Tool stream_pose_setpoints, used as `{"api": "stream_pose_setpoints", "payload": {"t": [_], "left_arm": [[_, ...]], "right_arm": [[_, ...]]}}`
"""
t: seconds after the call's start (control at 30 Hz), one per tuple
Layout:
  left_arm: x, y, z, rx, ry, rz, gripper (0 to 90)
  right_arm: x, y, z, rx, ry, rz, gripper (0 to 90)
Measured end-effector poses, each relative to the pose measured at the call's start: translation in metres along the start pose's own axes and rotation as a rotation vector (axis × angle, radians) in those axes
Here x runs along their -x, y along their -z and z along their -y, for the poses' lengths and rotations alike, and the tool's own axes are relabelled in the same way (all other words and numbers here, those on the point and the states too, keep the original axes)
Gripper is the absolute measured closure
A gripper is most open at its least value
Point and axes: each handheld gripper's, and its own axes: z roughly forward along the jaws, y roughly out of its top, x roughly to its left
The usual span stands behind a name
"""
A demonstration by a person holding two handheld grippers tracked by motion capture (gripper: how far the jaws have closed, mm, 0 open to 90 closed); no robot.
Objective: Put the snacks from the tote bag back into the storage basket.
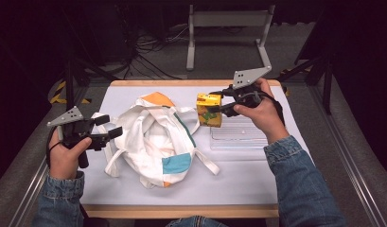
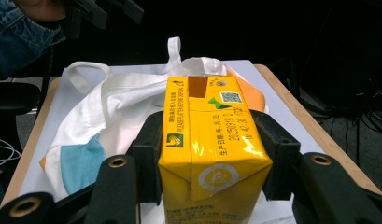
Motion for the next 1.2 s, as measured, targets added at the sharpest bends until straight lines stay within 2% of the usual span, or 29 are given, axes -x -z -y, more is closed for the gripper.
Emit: {"api": "stream_pose_setpoints", "payload": {"t": [0.37,0.67,0.97,1.2], "left_arm": [[0.000,0.002,0.001,-0.007,-0.009,-0.005,18.2],[0.001,0.006,0.004,-0.006,0.006,-0.014,18.1],[0.002,0.012,0.008,-0.012,0.009,-0.032,17.8],[0.005,0.020,0.013,-0.016,0.017,-0.051,17.7]], "right_arm": [[0.012,0.009,0.011,-0.020,0.005,0.001,50.8],[0.023,0.013,0.025,-0.016,-0.013,0.005,50.8],[0.030,0.011,0.039,-0.017,-0.038,-0.009,50.7],[0.033,0.007,0.047,-0.022,-0.035,-0.030,50.8]]}}
